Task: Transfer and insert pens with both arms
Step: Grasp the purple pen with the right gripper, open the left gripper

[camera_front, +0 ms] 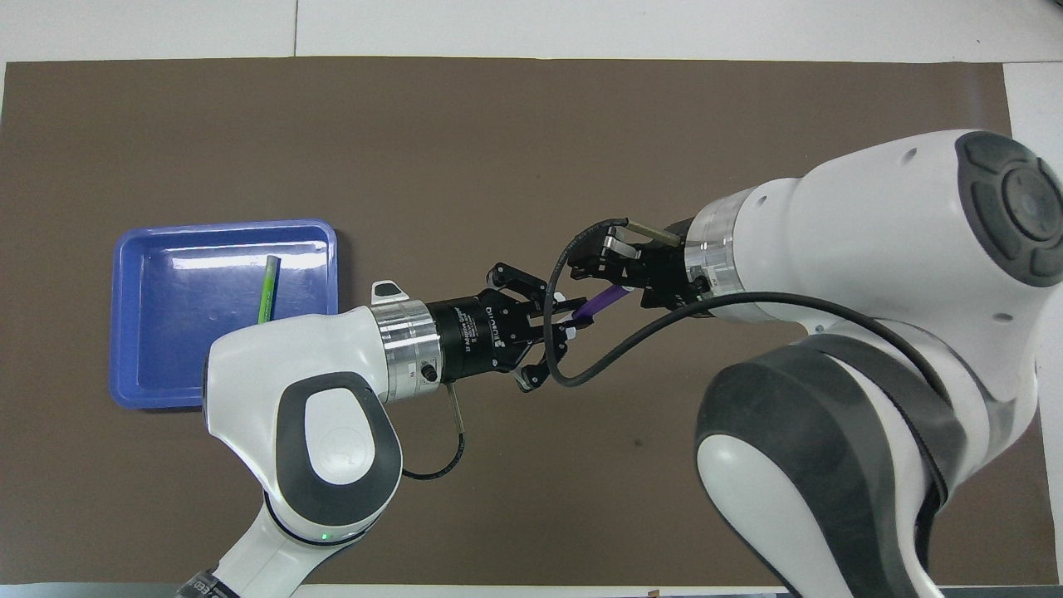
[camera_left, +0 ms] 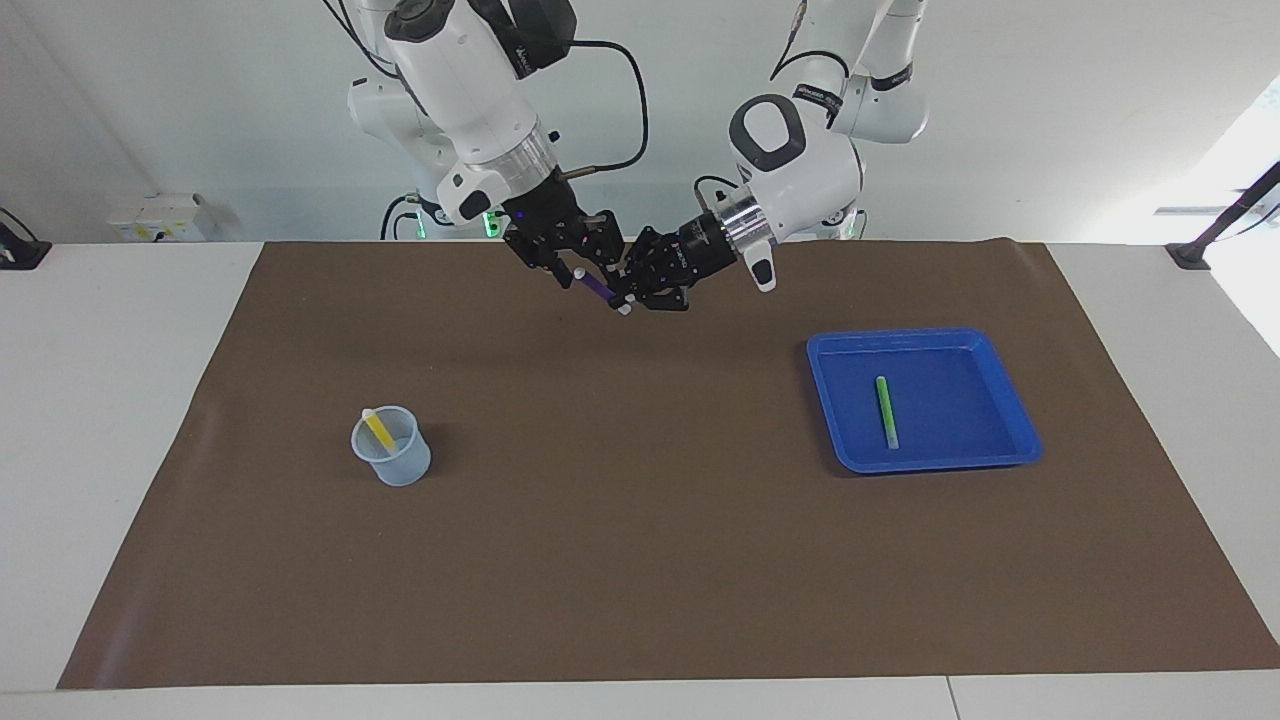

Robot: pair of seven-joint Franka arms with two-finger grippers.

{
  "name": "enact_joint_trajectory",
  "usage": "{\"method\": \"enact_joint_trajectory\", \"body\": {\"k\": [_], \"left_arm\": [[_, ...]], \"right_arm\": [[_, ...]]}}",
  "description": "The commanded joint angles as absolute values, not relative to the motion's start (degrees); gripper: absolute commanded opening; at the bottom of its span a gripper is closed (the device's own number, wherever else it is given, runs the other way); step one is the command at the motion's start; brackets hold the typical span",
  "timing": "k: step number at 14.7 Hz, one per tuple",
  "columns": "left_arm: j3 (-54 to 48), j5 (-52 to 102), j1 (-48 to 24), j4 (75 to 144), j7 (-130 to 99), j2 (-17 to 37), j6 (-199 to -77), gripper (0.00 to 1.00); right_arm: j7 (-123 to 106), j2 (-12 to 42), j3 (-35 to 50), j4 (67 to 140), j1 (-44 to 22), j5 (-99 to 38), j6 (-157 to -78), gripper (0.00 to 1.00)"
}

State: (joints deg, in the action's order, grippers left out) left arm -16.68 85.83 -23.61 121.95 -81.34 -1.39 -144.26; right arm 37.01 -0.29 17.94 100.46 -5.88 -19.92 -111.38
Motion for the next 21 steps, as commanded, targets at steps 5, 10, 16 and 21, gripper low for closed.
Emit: {"method": "enact_joint_trajectory", "body": {"k": [5,10,16,21], "left_arm": [[-16.00,87.71,-24.61,123.22,-81.21,-2.64,-145.46,0.00],[-15.91,87.71,-26.27,123.22,-81.30,-2.55,-150.01,1.00],[-15.73,86.75,-23.92,123.66,-81.13,-2.29,-150.56,1.00],[-15.56,70.26,-17.43,123.84,-79.63,-2.28,-140.23,1.00]], "right_arm": [[35.85,-1.14,17.93,101.52,-5.45,-17.50,-112.33,0.00],[34.72,-0.88,17.58,100.99,-4.84,-14.68,-112.50,0.00],[13.76,-1.58,17.58,103.62,2.71,-5.56,-112.67,0.00],[-4.64,-2.03,17.58,109.24,9.92,-2.02,-121.53,0.00]]}}
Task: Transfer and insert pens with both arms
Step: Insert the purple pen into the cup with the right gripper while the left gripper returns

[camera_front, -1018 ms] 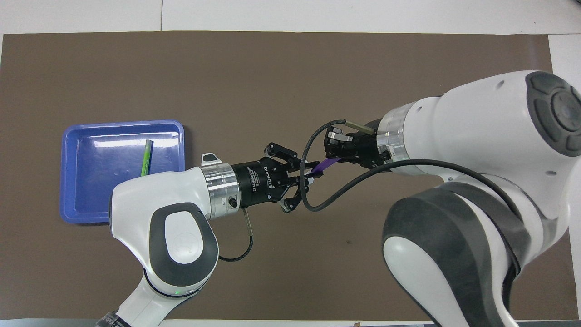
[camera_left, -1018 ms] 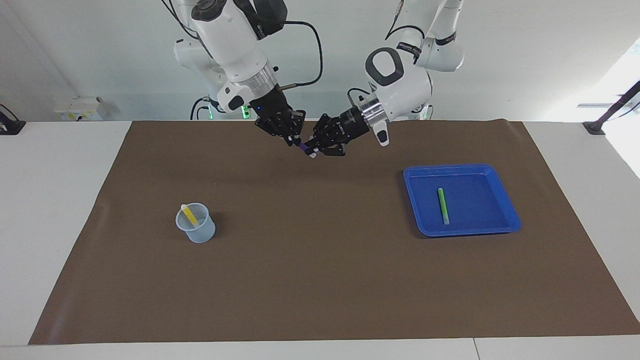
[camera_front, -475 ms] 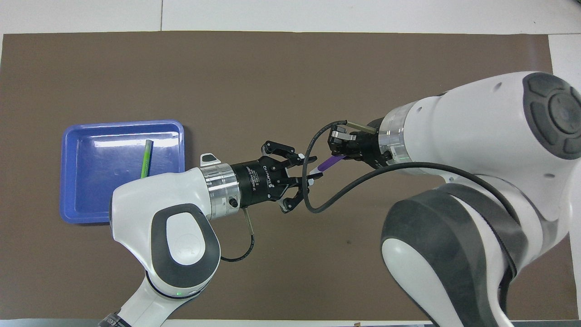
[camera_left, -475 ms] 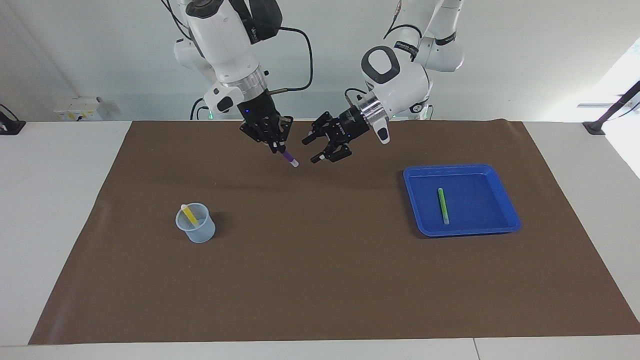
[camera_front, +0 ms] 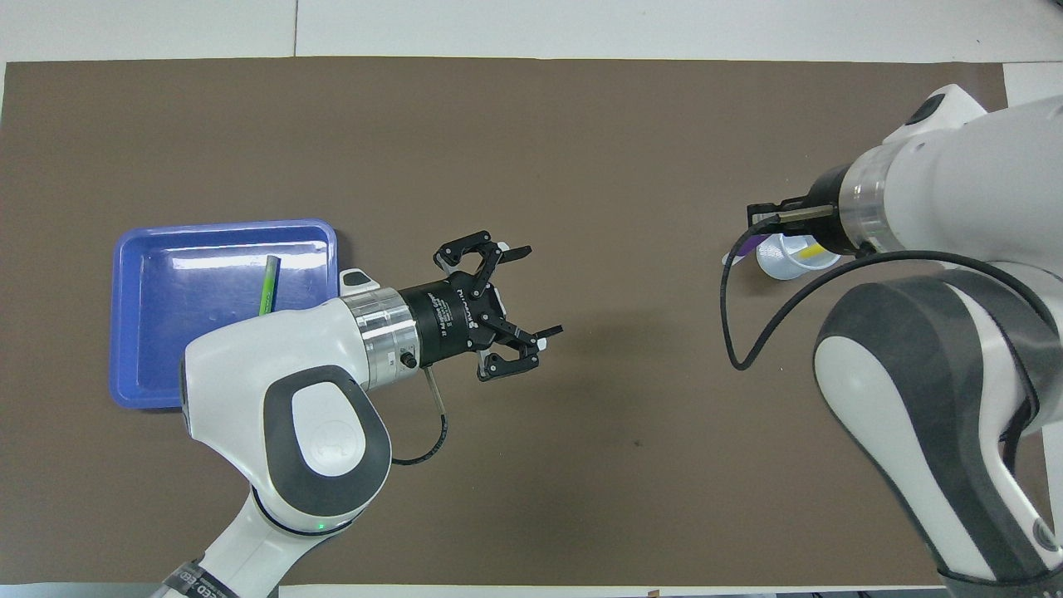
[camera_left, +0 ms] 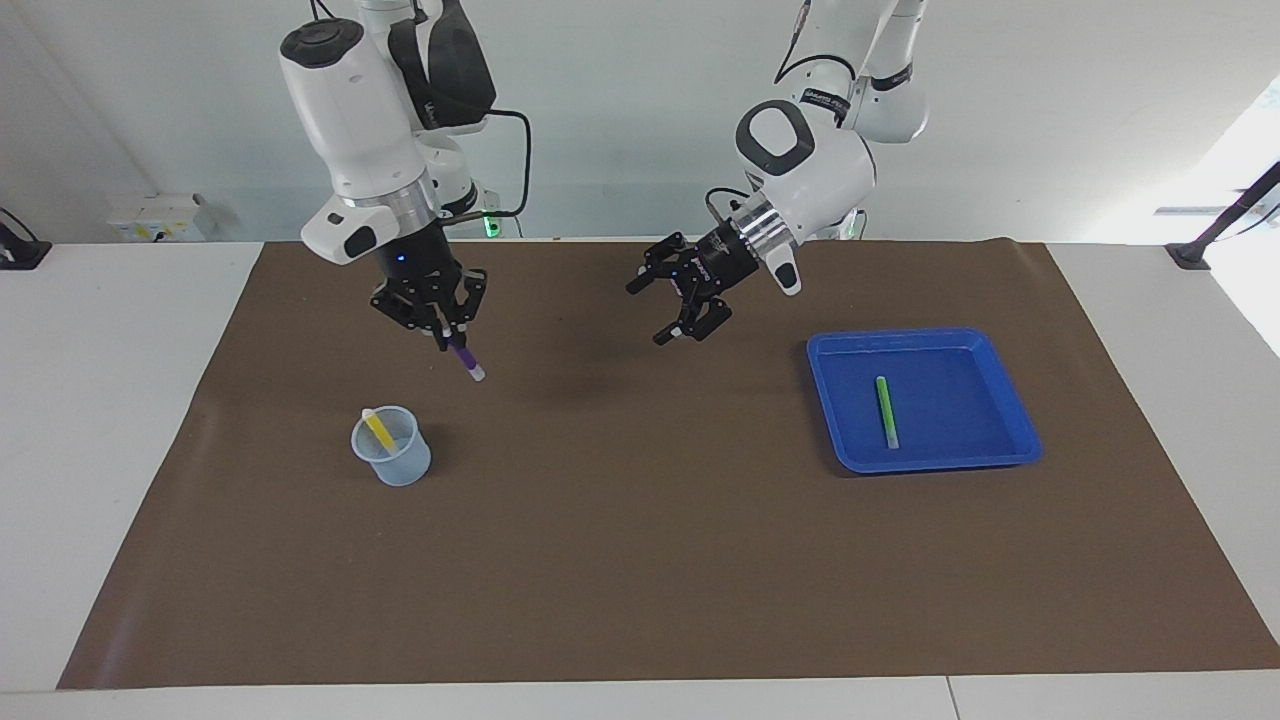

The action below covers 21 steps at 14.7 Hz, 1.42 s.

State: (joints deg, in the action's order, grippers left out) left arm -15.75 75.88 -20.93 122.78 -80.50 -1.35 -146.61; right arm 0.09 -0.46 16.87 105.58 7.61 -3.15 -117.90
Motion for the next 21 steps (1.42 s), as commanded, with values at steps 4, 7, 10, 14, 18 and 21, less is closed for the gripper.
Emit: {"method": "enact_joint_trajectory", "body": {"k": [4,7,10,14,18,21], "left_arm": [[-15.47,46.20,-12.31,121.55,-79.63,-1.50,-130.52,1.00],[-15.47,30.90,-10.82,121.55,-78.76,-1.32,-130.17,1.00],[-15.38,22.78,-8.62,120.68,-63.89,-0.70,-124.04,1.00],[-15.29,12.00,-3.52,120.67,-43.73,-0.88,-118.92,1.00],[-15.29,2.94,0.43,120.76,-24.66,-0.09,-119.53,1.00],[-15.21,-0.17,3.07,121.20,-15.41,2.89,-123.72,1.00]], "right_arm": [[-10.26,0.78,17.58,110.48,13.70,-0.97,-126.64,0.00],[-12.39,1.41,17.58,111.88,15.11,-0.88,-128.49,0.00],[-12.39,1.41,17.58,115.56,15.12,-0.88,-132.61,0.00],[-12.57,1.41,17.67,120.66,15.12,-0.88,-138.23,0.00],[-12.48,1.32,17.75,123.84,15.03,-0.88,-142.03,0.00],[-12.13,1.32,17.75,123.58,15.03,-0.97,-141.94,0.74]]}}
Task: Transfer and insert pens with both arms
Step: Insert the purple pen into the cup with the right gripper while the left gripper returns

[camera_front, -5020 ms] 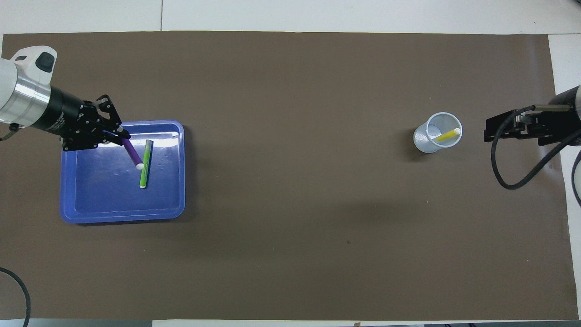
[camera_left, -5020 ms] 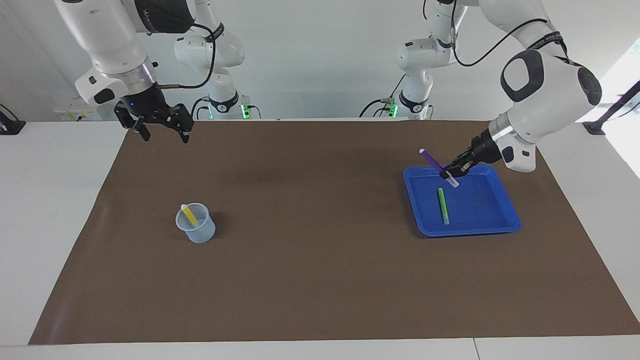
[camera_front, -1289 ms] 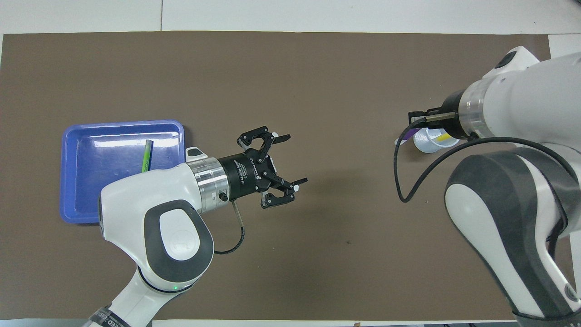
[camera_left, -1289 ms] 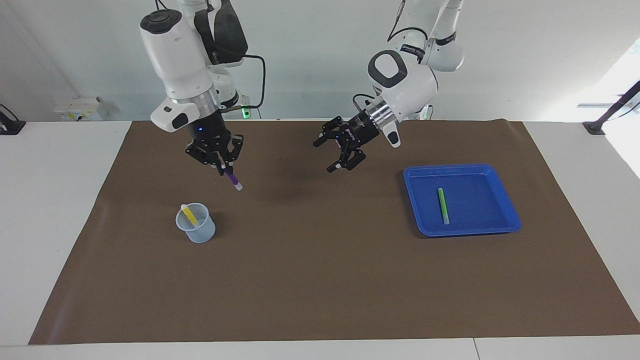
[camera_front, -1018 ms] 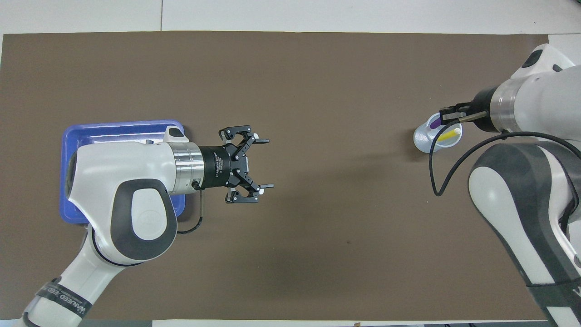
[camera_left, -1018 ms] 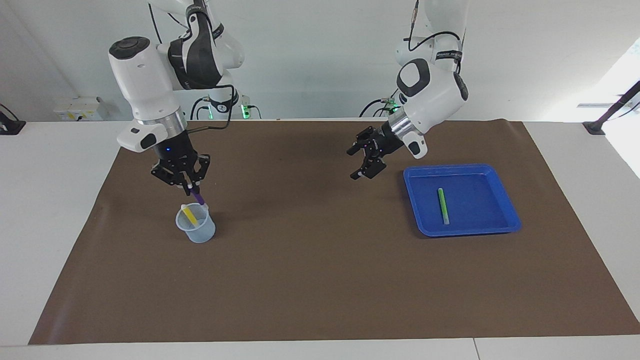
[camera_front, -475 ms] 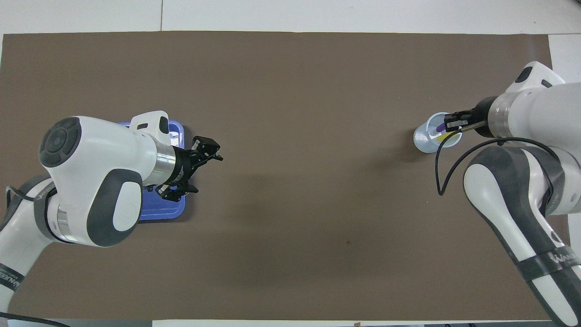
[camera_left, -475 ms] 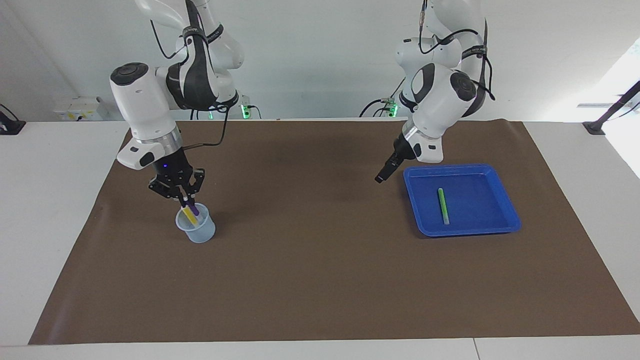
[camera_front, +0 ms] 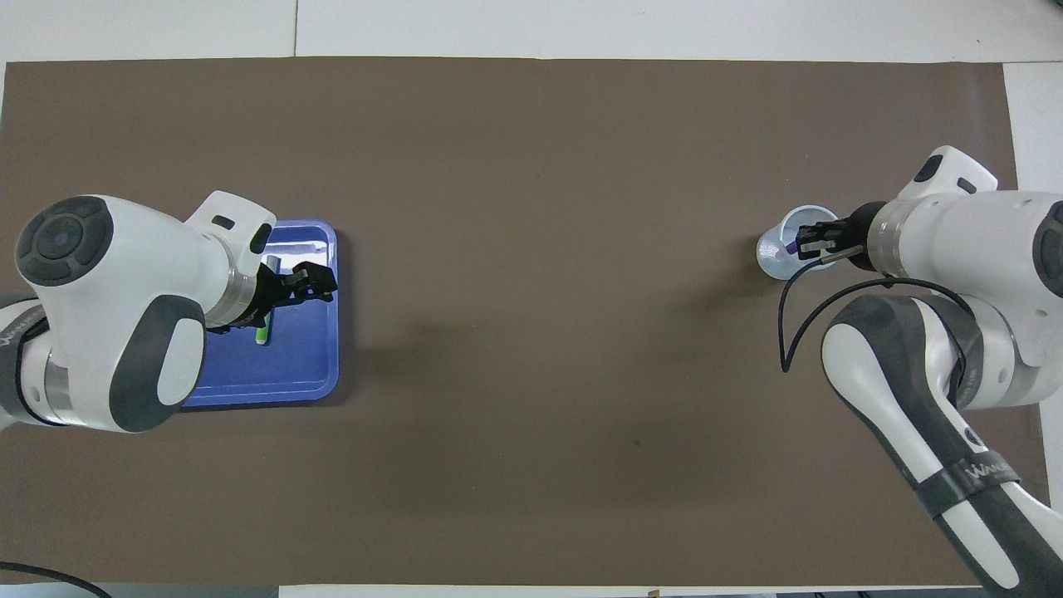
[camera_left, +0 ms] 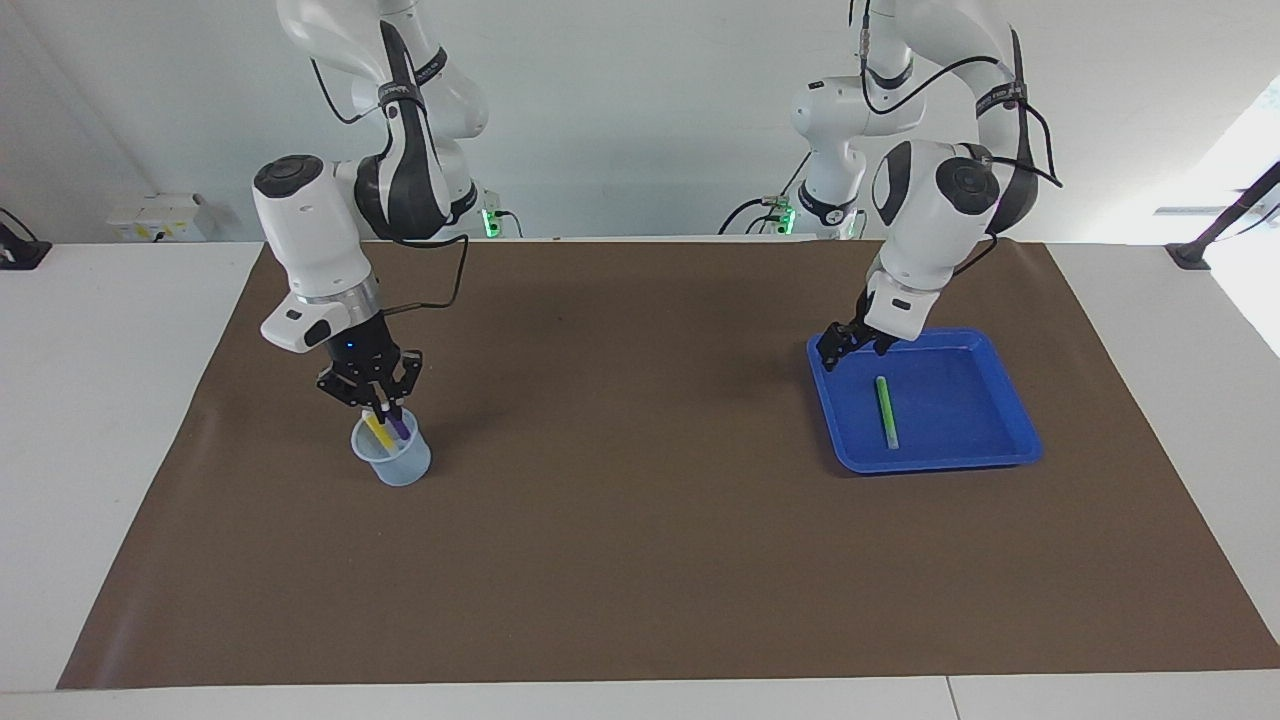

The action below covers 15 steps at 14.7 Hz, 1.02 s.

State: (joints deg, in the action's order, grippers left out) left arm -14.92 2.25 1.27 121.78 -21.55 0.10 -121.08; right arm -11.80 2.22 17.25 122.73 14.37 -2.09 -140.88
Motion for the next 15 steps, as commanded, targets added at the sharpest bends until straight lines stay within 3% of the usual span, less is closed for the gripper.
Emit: {"method": "enact_joint_trajectory", "body": {"k": [1,3,6,10,12,15], "left_arm": [[-15.21,-1.48,3.95,121.38,-12.68,4.03,-125.58,1.00],[-15.29,-3.34,6.05,121.29,-6.54,6.14,-127.95,1.00],[-15.21,-3.43,7.38,121.55,-3.69,10.18,-133.49,0.98],[-15.12,-3.60,7.65,121.55,-3.43,13.18,-135.18,0.87],[-15.12,-4.56,7.73,121.55,-3.16,13.80,-135.44,0.79],[-15.12,-4.66,8.08,121.55,-3.08,13.80,-135.18,0.51]], "right_arm": [[-12.04,1.41,17.75,123.31,14.94,-0.88,-141.77,0.85],[-11.78,1.32,17.75,121.74,14.85,-0.97,-140.63,0.99],[-11.34,1.23,17.67,116.48,14.94,-0.97,-133.45,1.00],[-5.64,1.32,17.67,106.20,15.03,-0.97,-119.75,1.00],[-0.38,1.32,17.67,101.01,14.85,-0.97,-112.18,1.00],[4.38,1.32,17.67,95.03,14.59,-0.79,-102.69,1.00]]}}
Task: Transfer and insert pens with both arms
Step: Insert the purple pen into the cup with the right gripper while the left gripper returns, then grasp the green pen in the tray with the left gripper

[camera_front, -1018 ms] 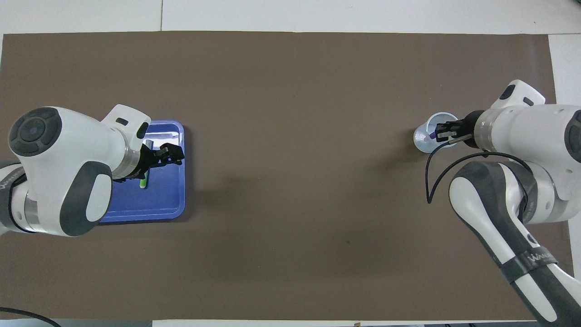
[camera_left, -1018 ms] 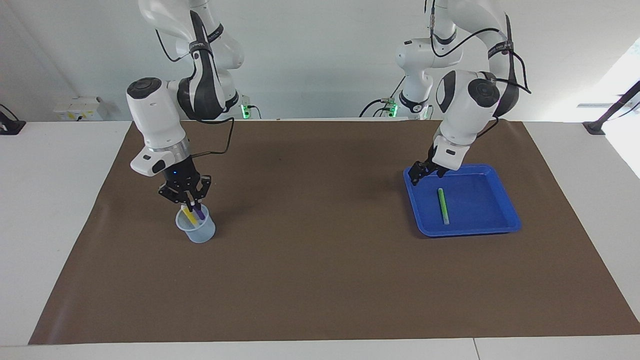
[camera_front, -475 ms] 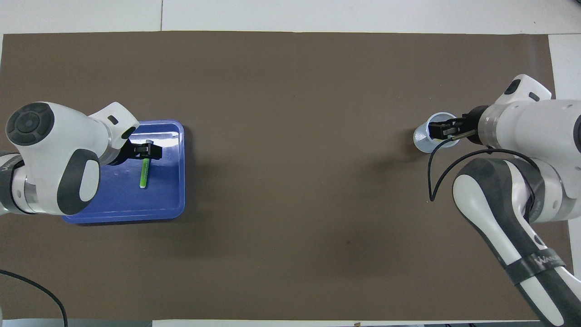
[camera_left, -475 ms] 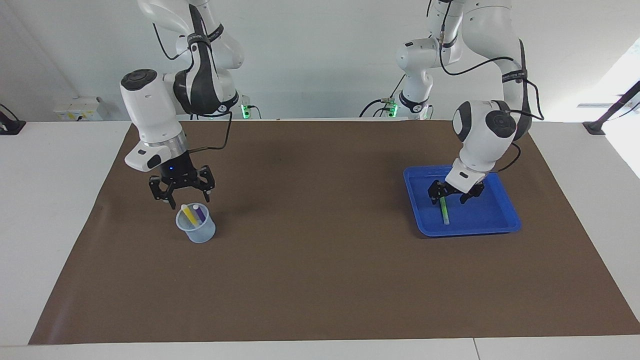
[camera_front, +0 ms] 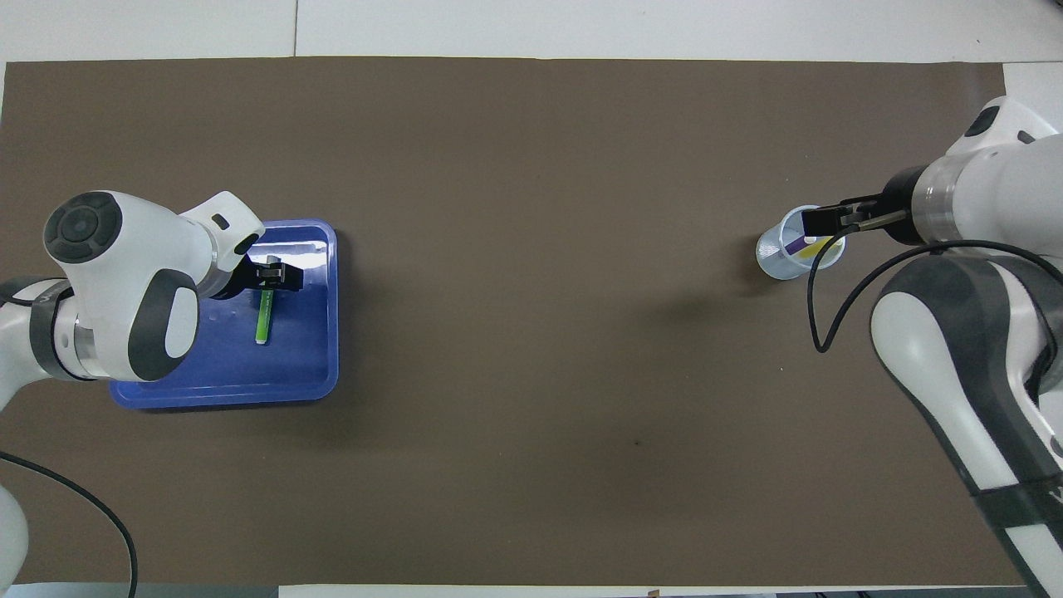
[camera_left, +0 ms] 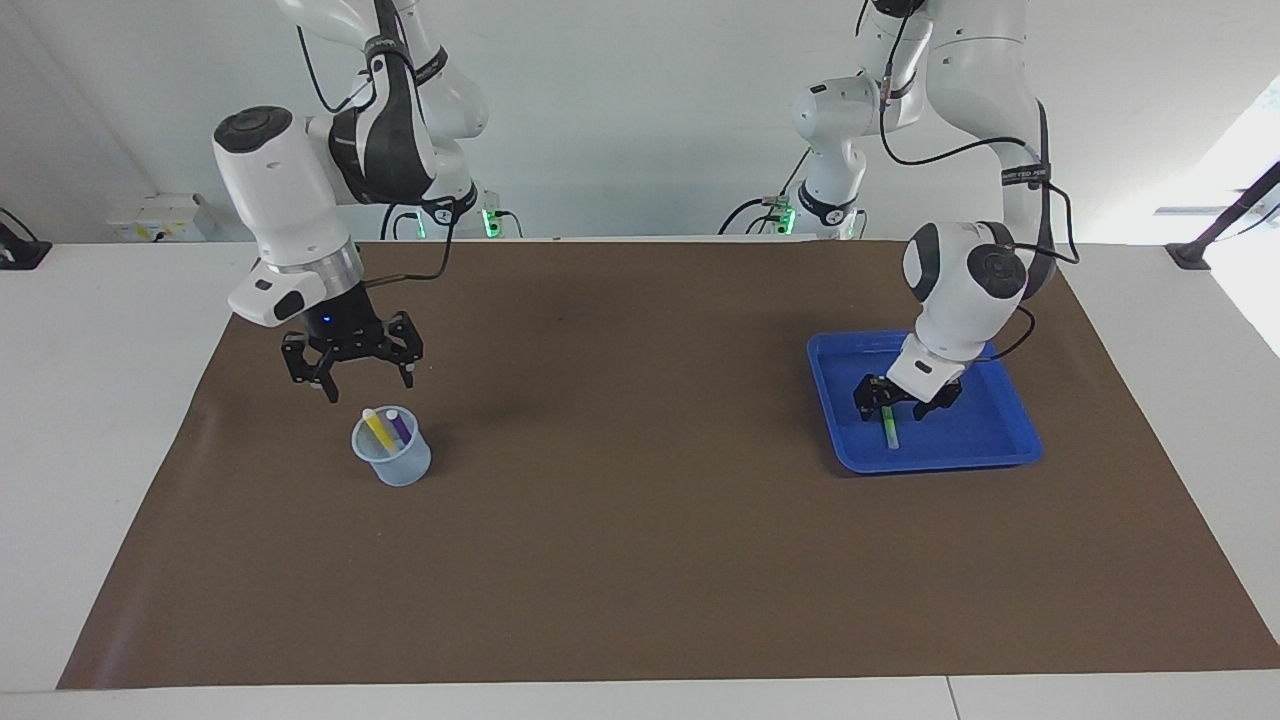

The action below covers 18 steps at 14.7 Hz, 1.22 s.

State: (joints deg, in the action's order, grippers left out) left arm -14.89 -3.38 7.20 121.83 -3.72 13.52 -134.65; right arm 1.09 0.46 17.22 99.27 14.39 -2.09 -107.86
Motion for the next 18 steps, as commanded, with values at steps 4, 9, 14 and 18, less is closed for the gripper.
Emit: {"method": "enact_joint_trajectory", "body": {"k": [4,9,14,18], "left_arm": [[-15.12,-4.75,8.53,121.46,-3.16,13.80,-134.74,0.00],[-15.12,-4.66,8.70,120.68,-3.86,13.89,-133.95,0.00],[-15.29,0.15,9.41,110.67,-11.66,13.80,-119.21,0.00],[-15.55,8.52,8.70,104.42,-23.79,12.92,-108.39,0.00]], "right_arm": [[7.21,1.23,17.67,90.88,14.24,0.62,-95.63,1.00],[8.95,1.05,18.19,90.88,12.84,0.70,-94.66,1.00],[13.54,0.70,18.90,91.32,10.02,0.44,-94.84,1.00],[13.54,1.23,16.01,90.62,5.99,0.00,-94.57,1.00]]}}
